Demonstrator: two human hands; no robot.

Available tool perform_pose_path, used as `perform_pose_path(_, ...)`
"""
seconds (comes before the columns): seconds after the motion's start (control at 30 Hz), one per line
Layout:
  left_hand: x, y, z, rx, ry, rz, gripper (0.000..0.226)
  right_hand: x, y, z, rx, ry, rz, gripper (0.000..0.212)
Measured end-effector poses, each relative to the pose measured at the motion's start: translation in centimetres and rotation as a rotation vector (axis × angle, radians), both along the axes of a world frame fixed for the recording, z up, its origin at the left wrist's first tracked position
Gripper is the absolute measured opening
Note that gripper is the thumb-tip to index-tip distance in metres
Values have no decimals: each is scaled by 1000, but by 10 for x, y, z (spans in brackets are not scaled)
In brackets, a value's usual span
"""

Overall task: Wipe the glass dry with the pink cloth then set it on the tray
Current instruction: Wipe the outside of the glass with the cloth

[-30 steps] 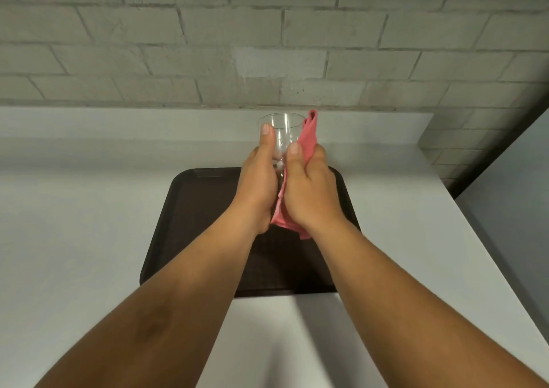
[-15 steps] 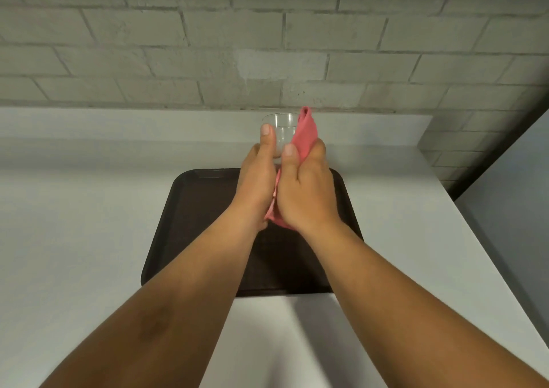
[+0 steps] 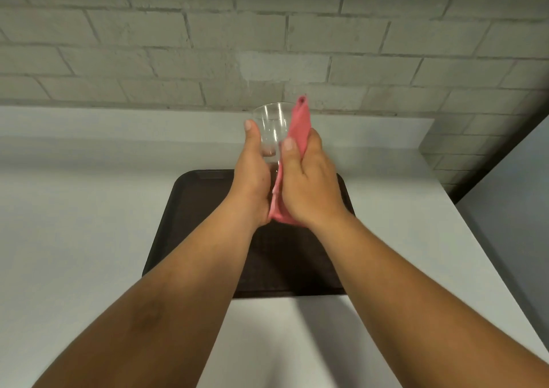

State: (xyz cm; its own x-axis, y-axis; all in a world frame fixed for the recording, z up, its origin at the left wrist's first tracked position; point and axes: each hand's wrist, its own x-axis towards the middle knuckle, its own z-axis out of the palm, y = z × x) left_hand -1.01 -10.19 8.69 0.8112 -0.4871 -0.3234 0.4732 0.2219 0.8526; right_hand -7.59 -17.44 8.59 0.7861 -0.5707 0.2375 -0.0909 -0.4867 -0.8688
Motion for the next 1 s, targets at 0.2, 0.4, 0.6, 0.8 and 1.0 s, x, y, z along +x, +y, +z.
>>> perform_pose_path(0.2,-2,-4,-14,102,-147,-45,79,6,10,2,-123,6,-139,68)
perform_pose_path(0.4,-2,-2,-17,39,-82,-49,77,22,-22,27,163,6,-137,59)
perform_pose_path(0.6,8,-7,-14,36,-4,-12,80,11,4,0,-81,74,-73,61)
perform_pose_path(0.8,10,-3,-20,95,-101,-39,70,24,-2,9,8,18,-157,58)
perform_pose_path(1.0,7,-10,-17,114,-23,-13,71,22,-17,2,224,67,-136,61)
